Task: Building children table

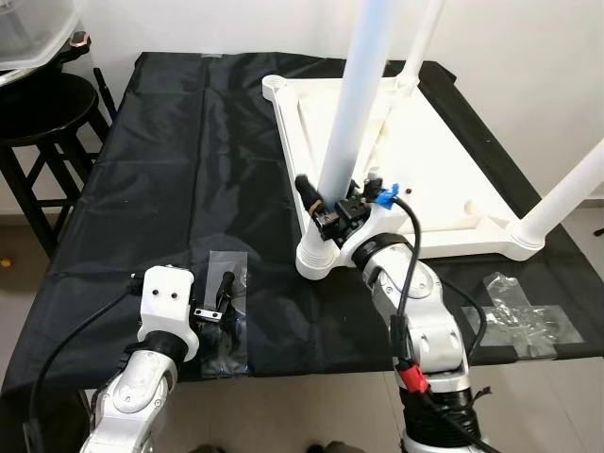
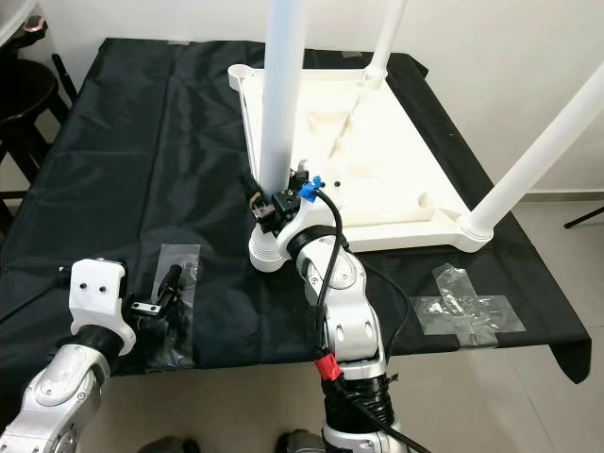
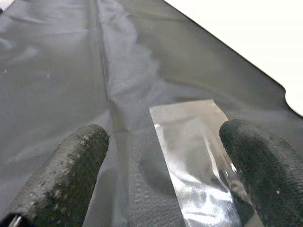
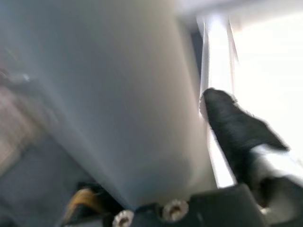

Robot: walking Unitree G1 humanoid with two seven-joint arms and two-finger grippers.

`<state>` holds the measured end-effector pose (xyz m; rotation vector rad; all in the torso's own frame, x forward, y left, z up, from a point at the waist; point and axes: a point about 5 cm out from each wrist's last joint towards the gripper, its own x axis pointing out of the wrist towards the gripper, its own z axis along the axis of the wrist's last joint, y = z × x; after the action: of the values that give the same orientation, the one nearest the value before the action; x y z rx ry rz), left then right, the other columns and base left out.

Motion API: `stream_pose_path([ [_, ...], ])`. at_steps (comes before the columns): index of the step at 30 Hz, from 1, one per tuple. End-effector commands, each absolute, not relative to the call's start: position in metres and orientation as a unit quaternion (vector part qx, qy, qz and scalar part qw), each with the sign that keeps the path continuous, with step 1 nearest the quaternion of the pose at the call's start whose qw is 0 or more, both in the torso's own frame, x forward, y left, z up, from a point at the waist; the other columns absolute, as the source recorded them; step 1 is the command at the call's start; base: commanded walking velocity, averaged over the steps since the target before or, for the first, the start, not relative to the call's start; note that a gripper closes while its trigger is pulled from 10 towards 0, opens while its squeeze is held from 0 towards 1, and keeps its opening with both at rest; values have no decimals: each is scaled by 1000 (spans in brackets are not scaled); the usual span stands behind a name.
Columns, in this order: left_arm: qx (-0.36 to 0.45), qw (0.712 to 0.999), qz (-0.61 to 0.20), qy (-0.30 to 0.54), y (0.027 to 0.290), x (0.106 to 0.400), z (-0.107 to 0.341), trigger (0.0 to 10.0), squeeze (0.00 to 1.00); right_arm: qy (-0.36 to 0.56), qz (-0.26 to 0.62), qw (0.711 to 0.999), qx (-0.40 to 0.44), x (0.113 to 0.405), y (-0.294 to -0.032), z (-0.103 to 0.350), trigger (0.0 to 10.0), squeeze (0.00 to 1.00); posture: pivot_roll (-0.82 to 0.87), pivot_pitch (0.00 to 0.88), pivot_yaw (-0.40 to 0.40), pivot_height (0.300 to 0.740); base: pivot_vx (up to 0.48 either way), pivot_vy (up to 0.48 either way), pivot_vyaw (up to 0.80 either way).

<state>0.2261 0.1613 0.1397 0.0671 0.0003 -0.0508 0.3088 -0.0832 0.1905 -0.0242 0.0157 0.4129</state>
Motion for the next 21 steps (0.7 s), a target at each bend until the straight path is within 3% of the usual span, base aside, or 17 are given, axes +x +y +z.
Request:
stream_pose_path([
  [1,36,999,-25,5,160,222,137,10000,0,-12,232,973,-12,312,-95,199,10000,1000,24,181,-87,740,0,0,0],
  [5,33,999,-29,-1,157,216,142,10000,0,-63,406,911,-13,316,-107,223,10000,1000,45,229,-90,740,0,0,0],
  [8,32,999,-30,-2,156,214,143,10000,0,-67,439,896,-22,317,-112,227,10000,1000,45,229,-90,740,0,0,0],
  [9,32,999,-31,-3,155,210,145,10000,0,-75,473,877,-46,320,-120,234,10000,1000,56,248,-89,740,0,0,0],
  [11,32,999,-31,-3,155,210,145,10000,0,-75,473,877,-46,320,-120,234,10000,1000,56,248,-89,740,0,0,0],
  [12,31,999,-33,-4,154,205,148,10000,0,-75,512,853,-64,328,-128,245,10000,1000,77,284,-87,740,0,0,0],
  [13,31,999,-33,-4,154,205,148,10000,0,-75,512,853,-64,328,-128,245,10000,1000,77,284,-87,740,0,0,0],
  [14,30,999,-33,-4,153,200,151,10000,0,-71,544,832,-84,336,-134,253,10000,839,97,311,-87,740,0,0,0],
  [16,30,999,-33,-4,153,200,151,10000,0,-71,544,832,-84,336,-134,253,10000,839,97,311,-87,740,0,0,0],
  [17,31,999,-33,-4,153,194,154,10000,0,-74,561,819,-96,346,-139,265,10000,0,103,326,-85,740,0,0,0],
  [21,32,999,-31,-1,154,186,157,10000,0,-84,575,806,-115,356,-141,282,10000,0,121,344,-86,740,0,0,0],
])
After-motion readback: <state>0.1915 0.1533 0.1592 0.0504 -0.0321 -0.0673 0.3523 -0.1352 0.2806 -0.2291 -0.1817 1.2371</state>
